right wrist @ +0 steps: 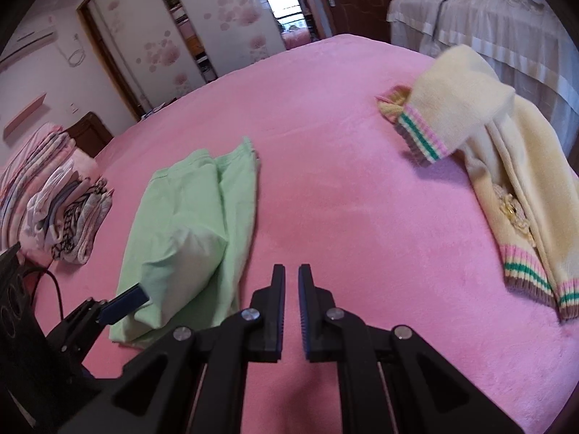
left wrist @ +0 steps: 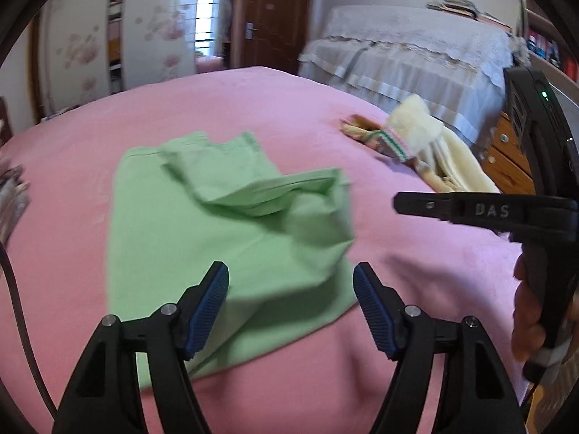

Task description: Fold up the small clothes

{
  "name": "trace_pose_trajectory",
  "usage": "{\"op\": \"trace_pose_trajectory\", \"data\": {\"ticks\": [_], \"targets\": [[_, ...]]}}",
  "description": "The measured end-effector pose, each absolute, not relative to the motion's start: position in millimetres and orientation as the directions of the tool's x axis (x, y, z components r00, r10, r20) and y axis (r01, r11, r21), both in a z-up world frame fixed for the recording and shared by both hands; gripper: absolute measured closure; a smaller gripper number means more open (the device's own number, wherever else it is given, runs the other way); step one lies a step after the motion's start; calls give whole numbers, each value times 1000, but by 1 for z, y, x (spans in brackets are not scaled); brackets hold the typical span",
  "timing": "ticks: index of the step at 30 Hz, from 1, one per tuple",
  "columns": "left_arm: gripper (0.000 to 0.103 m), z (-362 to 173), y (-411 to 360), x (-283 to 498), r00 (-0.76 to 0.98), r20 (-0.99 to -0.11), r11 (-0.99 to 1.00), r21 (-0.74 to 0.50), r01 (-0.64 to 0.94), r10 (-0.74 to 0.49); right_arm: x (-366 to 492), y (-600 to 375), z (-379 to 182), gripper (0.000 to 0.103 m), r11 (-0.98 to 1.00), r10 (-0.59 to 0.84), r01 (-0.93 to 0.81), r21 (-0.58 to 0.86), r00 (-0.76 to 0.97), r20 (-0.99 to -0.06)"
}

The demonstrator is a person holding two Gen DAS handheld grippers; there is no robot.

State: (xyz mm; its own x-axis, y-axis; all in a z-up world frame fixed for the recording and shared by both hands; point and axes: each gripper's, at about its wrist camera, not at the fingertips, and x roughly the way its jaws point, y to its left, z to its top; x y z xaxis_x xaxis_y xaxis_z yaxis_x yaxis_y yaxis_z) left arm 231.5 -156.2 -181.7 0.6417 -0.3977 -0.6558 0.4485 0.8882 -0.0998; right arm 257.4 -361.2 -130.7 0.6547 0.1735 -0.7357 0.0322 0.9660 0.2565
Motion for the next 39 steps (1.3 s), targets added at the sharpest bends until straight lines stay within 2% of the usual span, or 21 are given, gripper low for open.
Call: {"op": "trace_pose_trajectory", "data": {"ticks": [4, 8, 10, 11, 12, 14, 15, 17, 22, 23, 24, 25, 26, 27, 29, 30, 34, 39], "targets": [[33, -185, -96, 223, 681, -675, 952, -114, 283, -283, 262, -337, -132, 96, 953, 266, -52, 298, 614, -743], [33, -193, -54, 218, 665, -700, 965, -174, 199, -263, 262, -313, -126, 96, 938, 325, -102, 333, 597, -733], [33, -199, -48, 214, 657, -704, 963, -188, 195, -271, 259, -306, -121, 92, 934, 333, -103, 343, 601, -726], [33, -201, -49, 213, 654, -706, 962, -184, 203, -273, 258, -303, -118, 82, 932, 336, -104, 347, 605, -722], [33, -203, -51, 213, 651, -707, 960, -177, 216, -277, 256, -301, -115, 66, 932, 337, -105, 347, 609, -718], [33, -207, -64, 216, 650, -710, 960, -148, 238, -271, 251, -295, -108, 51, 942, 311, -107, 318, 630, -712], [33, -210, -67, 217, 652, -710, 961, -135, 243, -265, 251, -290, -104, 46, 952, 287, -109, 285, 638, -715], [33, -213, -74, 219, 650, -721, 966, -109, 235, -239, 254, -282, -102, 45, 972, 227, -103, 211, 642, -732], [33, -230, -81, 233, 600, -779, 977, -79, 198, -184, 280, -268, -121, 46, 996, 85, -68, 55, 597, -798], [33, -231, -80, 234, 596, -784, 979, -78, 186, -176, 283, -268, -125, 60, 997, 72, -63, 42, 590, -804], [33, -233, -79, 236, 593, -786, 980, -81, 180, -174, 286, -270, -129, 82, 997, 72, -57, 47, 579, -812], [35, -233, -76, 236, 595, -786, 983, -86, 165, -168, 289, -274, -133, 89, 997, 83, -43, 71, 560, -824], [36, -233, -73, 238, 596, -785, 984, -92, 154, -166, 290, -280, -136, 91, 994, 97, -19, 103, 552, -828], [43, -233, -71, 238, 598, -786, 986, -89, 138, -155, 290, -288, -138, 91, 990, 115, 3, 140, 553, -825], [46, -233, -62, 240, 596, -790, 989, -105, 99, -144, 287, -299, -143, 91, 982, 136, 36, 185, 545, -827], [53, -233, -55, 240, 600, -788, 990, -120, 70, -138, 285, -305, -147, 91, 976, 151, 53, 212, 535, -831], [53, -231, -40, 235, 616, -776, 987, -163, 11, -135, 276, -320, -168, 91, 953, 210, 95, 289, 483, -850], [54, -226, -36, 227, 636, -763, 984, -177, -35, -114, 266, -315, -179, 90, 953, 228, 76, 294, 460, -858]]}}
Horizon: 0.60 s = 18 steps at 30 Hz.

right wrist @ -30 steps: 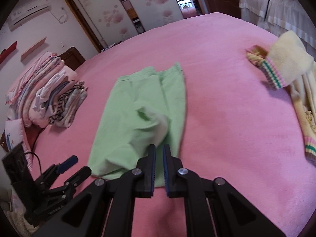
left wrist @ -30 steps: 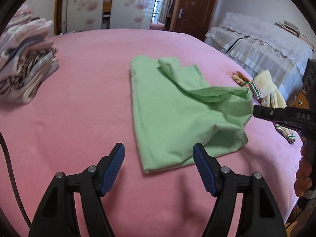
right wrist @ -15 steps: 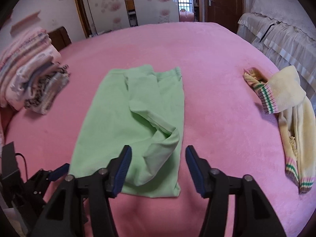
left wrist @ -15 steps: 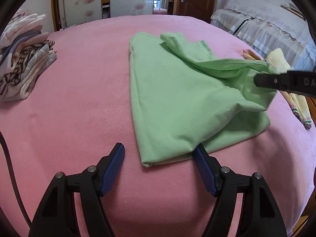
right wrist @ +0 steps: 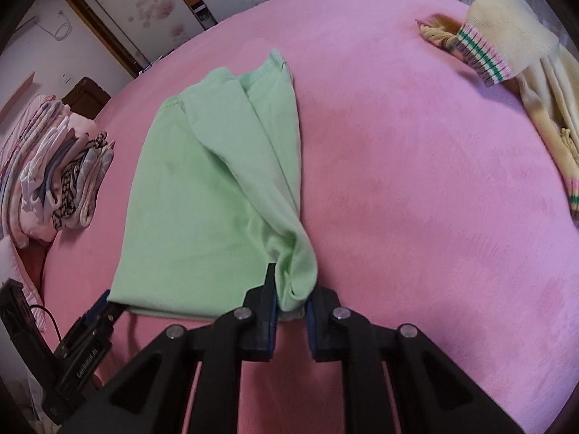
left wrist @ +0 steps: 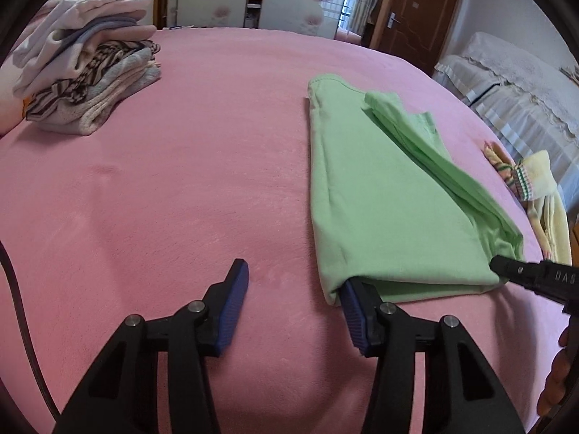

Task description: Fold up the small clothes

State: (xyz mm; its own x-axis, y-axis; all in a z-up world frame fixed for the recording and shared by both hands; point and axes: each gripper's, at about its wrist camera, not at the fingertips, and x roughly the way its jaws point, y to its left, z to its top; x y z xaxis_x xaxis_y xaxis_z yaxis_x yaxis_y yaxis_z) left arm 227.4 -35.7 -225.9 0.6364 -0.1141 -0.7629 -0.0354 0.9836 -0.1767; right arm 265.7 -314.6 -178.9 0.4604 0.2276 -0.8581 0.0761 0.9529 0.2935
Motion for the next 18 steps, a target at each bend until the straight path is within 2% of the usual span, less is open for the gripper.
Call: {"op": "trace_pose_trajectory", "data": {"ticks": [5, 10, 16, 18], "targets": [[54, -230, -33, 226, 616, -780, 979, -192, -63, -113, 264, -321, -177, 82, 946, 230, 98, 308, 464, -855], [54, -226, -31, 220, 588, -799, 980, -194, -54, -126, 257, -329, -165, 79, 947, 232, 90, 308, 474, -850], [54, -194, -31, 206, 657, -741, 980, -197, -16, -138, 247, -327, -127, 79, 976, 163, 35, 216, 544, -823], [54, -186, -37, 212, 668, -723, 975, -223, 15, -176, 254, -318, -114, 79, 983, 151, -2, 184, 579, -801]]}}
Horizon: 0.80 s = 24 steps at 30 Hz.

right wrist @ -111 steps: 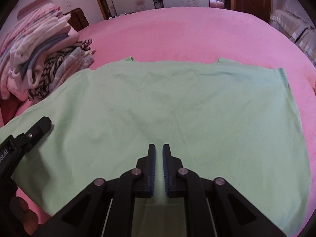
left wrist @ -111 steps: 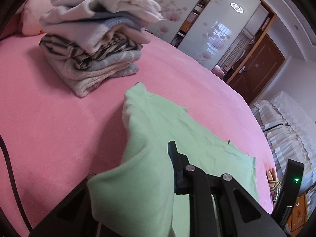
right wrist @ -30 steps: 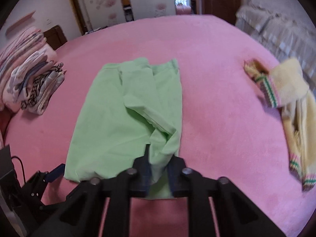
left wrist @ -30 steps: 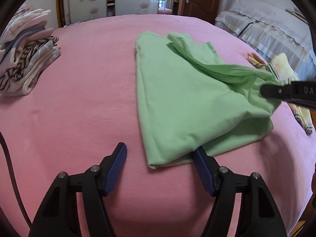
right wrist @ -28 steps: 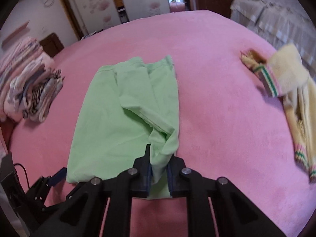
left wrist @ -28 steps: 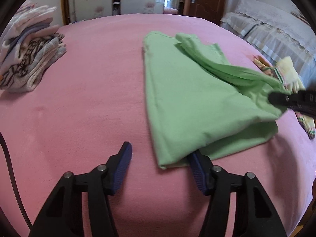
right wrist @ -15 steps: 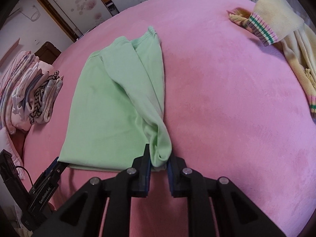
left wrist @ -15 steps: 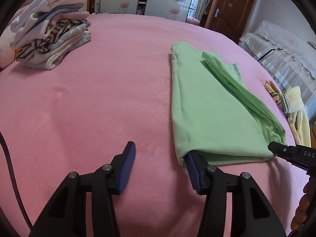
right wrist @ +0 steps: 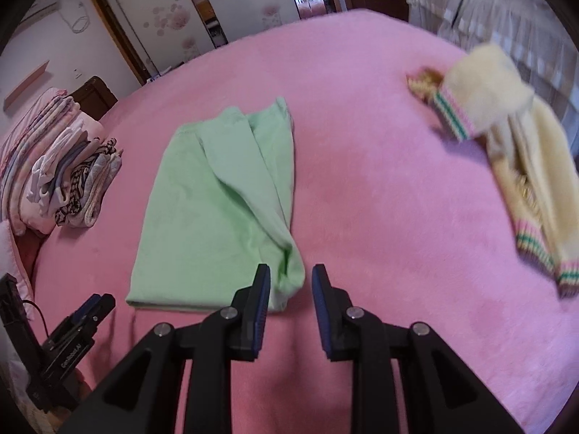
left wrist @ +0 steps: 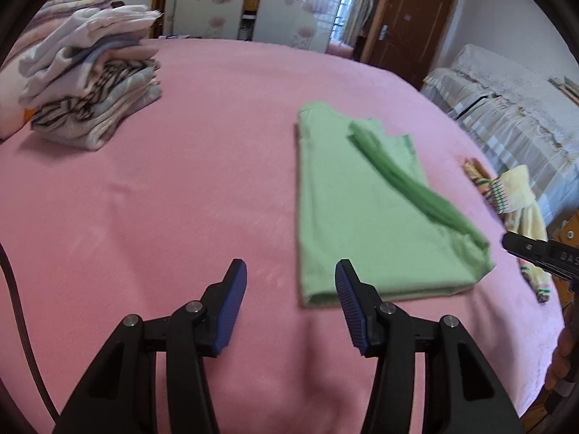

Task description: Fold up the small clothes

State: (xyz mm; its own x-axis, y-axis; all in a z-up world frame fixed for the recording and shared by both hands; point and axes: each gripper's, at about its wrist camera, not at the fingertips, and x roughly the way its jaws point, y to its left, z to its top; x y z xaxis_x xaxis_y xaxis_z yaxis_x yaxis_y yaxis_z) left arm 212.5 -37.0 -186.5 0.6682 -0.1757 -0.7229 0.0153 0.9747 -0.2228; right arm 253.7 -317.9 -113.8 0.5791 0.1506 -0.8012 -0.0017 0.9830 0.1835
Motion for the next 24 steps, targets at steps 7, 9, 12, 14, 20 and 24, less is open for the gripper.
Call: {"op": "trace_pose_trajectory", "data": {"ticks": [7, 9, 12, 14, 20, 24], "targets": [[54, -197, -73, 264, 617, -732, 954, -277, 117, -288, 321, -261, -127, 89, 964, 266, -150, 220, 512, -817], [54, -207, -77, 275, 584, -757, 953, -283, 112, -293, 343, -245, -144, 93, 962, 271, -162, 220, 464, -843], [54, -221, -74, 281, 554, -776, 947, -310, 80, -300, 370, -227, -170, 94, 969, 244, -146, 201, 413, -878], [54, -223, -71, 281, 559, -771, 944, -321, 74, -305, 387, -221, -180, 94, 975, 220, -116, 189, 410, -885], [54, -224, -72, 278, 563, -767, 945, -315, 88, -308, 430, -228, -189, 94, 977, 198, -7, 215, 424, -884], [54, -226, -67, 275, 565, -762, 941, -325, 90, -317, 450, -249, -180, 94, 974, 144, 86, 208, 472, -870]]}}
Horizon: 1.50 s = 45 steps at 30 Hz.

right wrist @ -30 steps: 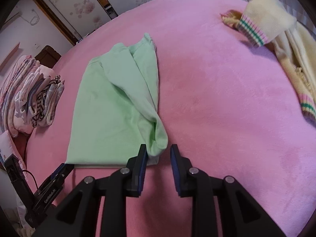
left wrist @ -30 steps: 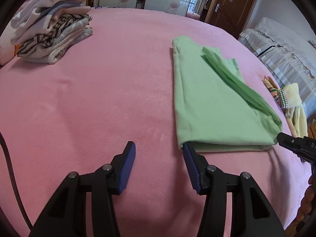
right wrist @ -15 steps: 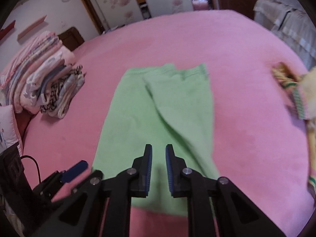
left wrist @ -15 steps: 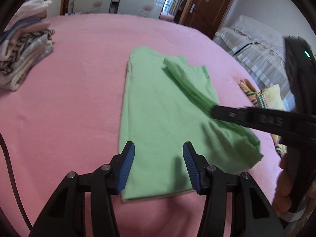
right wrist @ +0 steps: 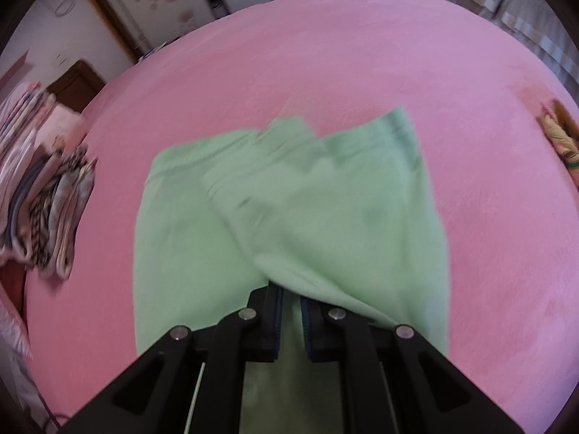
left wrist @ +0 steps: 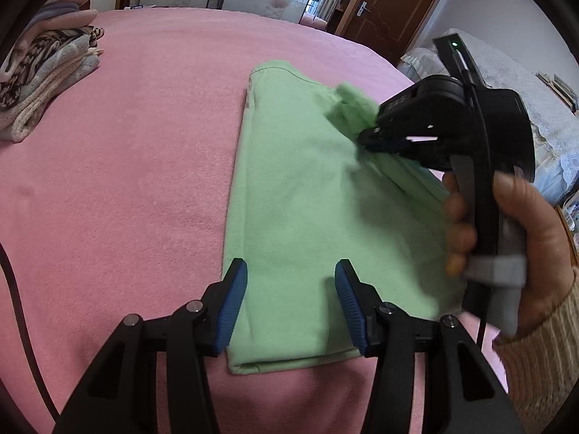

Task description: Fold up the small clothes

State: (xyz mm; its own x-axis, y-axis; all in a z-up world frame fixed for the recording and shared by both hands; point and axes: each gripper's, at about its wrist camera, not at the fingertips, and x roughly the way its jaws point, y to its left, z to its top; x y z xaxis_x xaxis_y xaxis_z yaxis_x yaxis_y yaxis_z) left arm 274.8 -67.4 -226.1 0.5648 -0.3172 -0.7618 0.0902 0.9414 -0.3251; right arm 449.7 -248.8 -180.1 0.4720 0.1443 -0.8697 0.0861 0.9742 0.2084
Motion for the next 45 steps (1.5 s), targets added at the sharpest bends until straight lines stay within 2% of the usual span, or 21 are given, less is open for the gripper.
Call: {"op": "trace_pose_trajectory", "data": {"ticks": [3, 5, 10, 17, 20, 24, 33, 35, 41, 45], "targets": [[54, -227, -68, 272, 565, -762, 942, -324, 91, -317, 454, -277, -171, 94, 952, 144, 162, 260, 513, -846], [54, -226, -68, 272, 563, -763, 941, -326, 91, -319, 450, -291, -162, 94, 950, 105, 192, 245, 544, -833], [54, -225, -63, 275, 554, -766, 938, -335, 90, -327, 434, -317, -148, 94, 940, 108, 209, 269, 567, -817], [54, -221, -63, 272, 545, -780, 947, -308, 91, -307, 398, -307, -140, 94, 963, 199, 51, 265, 528, -825], [54, -222, -65, 270, 543, -788, 953, -289, 89, -290, 395, -276, -152, 94, 964, 252, -50, 260, 470, -846], [54, -221, -67, 270, 541, -794, 958, -274, 88, -277, 409, -248, -175, 94, 954, 295, -82, 287, 408, -864], [54, -225, -67, 271, 538, -796, 959, -266, 102, -278, 442, -289, -178, 99, 977, 170, 41, 209, 438, -883], [54, -225, -67, 271, 536, -797, 959, -265, 102, -278, 442, -299, -176, 103, 978, 169, 41, 206, 434, -885], [53, -223, -69, 274, 517, -812, 962, -252, 105, -269, 431, -309, -165, 103, 994, 82, 34, 108, 445, -892], [46, -215, -69, 279, 501, -825, 965, -244, 99, -260, 416, -327, -152, 103, 989, 109, 38, 141, 452, -886]]}}
